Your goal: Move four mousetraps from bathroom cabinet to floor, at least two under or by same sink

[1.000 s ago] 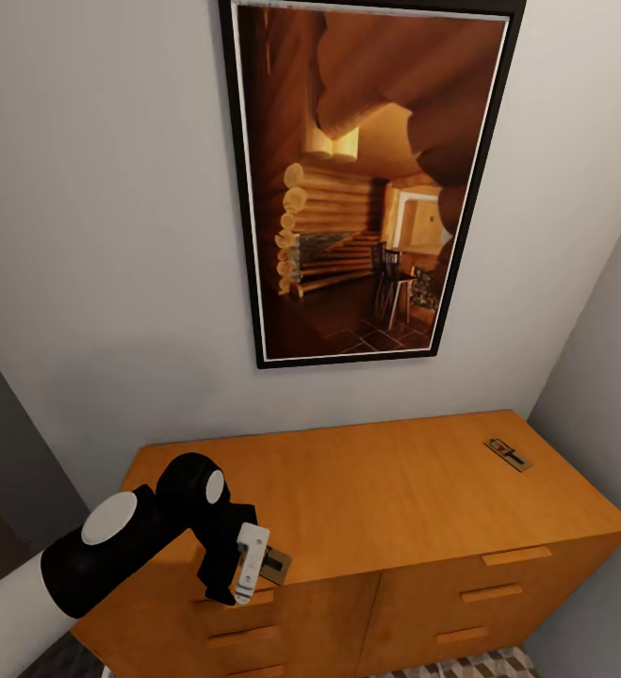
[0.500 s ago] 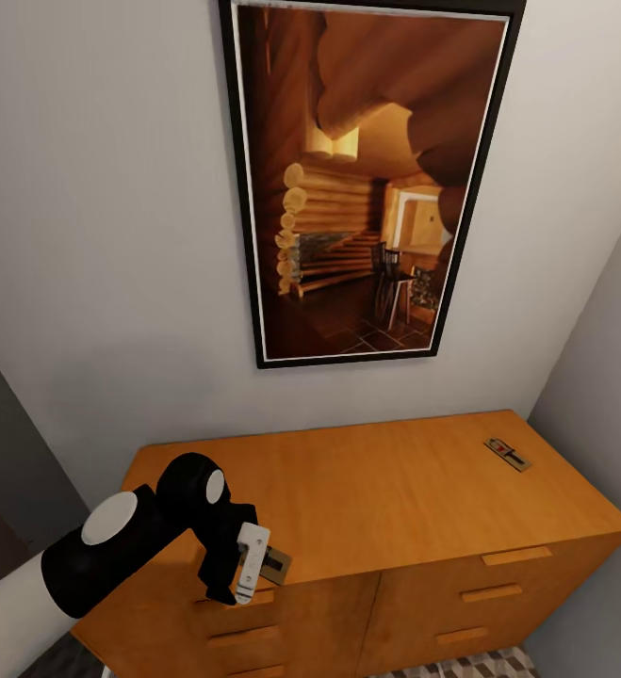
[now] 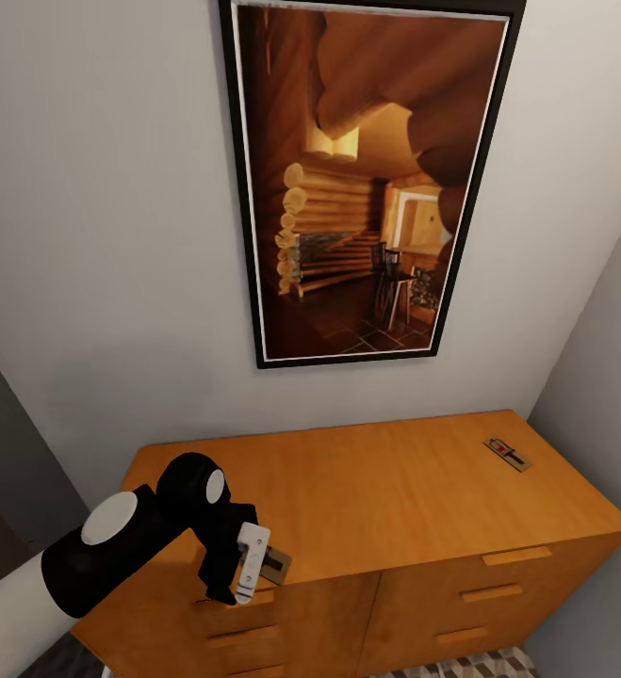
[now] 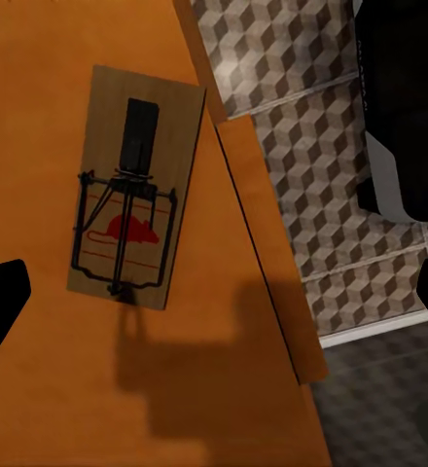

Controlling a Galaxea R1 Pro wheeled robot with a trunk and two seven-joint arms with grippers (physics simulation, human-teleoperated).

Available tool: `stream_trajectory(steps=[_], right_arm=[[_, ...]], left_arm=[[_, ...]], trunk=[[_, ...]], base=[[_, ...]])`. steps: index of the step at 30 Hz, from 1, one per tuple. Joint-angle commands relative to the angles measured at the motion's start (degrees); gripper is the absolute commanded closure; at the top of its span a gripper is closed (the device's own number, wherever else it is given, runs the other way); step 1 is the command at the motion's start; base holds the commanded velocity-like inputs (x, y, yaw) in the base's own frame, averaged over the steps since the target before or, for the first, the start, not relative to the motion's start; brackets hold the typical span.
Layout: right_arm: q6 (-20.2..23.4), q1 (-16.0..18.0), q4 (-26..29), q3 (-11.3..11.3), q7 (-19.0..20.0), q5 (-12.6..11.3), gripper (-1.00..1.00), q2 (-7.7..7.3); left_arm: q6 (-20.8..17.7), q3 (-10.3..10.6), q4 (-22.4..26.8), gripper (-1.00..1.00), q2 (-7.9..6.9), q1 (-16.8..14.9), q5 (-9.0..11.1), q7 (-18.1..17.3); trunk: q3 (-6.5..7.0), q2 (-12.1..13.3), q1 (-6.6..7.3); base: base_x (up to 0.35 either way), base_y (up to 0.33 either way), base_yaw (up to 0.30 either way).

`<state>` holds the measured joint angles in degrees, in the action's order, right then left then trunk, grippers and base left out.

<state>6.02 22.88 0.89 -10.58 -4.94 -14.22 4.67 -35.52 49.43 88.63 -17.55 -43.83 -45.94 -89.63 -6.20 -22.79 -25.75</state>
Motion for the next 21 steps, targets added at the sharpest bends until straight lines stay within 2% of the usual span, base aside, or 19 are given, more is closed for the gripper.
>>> stream_trajectory(steps=[1, 15, 21], right_arm=[[0.31, 0.02, 0.11, -0.49, -0.25, -0.49, -1.0, 0.01], [0.72, -0.12, 0.08, -0.48, -0.32, -0.52, -1.0, -0.01], [2.17, -1.25, 0.07, -0.49, -0.33, -0.51, -1.0, 0.03]], left_arm=[[-0.61, 0.11, 0.07, -1.0, -0.03, -0.08, -0.38, -0.37], [-0.61, 0.2, 0.01, -1.0, -0.03, -0.05, -0.38, -0.37], [-0.61, 0.24, -0.02, -1.0, -0.03, -0.05, -0.38, -0.37]], trunk=[[-0.13, -0.13, -0.04], [-0.13, -0.13, -0.04], [-0.13, -0.13, -0.04]], base=[[0.0, 0.0, 0.0], [0.0, 0.0, 0.0], [0.0, 0.0, 0.0]])
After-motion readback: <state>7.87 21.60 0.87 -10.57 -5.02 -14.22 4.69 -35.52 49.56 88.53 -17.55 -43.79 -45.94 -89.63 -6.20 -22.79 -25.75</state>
